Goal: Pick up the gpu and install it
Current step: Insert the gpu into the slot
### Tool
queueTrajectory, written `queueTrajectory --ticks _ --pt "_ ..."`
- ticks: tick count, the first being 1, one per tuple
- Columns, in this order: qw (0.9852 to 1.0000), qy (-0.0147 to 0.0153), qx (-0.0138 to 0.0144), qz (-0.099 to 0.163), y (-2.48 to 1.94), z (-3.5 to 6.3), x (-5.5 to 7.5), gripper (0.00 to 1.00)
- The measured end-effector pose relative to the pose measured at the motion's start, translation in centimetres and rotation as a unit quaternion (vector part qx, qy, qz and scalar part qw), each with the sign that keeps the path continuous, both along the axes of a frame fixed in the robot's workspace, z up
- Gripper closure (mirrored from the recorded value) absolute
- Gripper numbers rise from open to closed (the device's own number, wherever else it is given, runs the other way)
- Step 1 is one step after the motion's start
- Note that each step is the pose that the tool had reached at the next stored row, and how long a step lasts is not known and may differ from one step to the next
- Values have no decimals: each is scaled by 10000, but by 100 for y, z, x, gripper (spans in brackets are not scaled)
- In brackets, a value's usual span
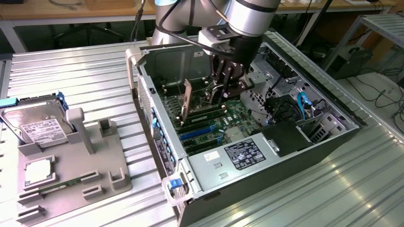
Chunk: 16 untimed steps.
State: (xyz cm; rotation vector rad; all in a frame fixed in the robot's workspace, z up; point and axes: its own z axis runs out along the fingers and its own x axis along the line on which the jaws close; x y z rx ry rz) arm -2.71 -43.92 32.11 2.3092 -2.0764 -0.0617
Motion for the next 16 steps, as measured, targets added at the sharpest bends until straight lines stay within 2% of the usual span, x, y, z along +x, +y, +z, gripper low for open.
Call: queueTrajectory --ticks 9,16 --pt "9999 0 0 -148 0 -109 -1 73" --pt "9999 0 1 -154 0 -155 -1 73"
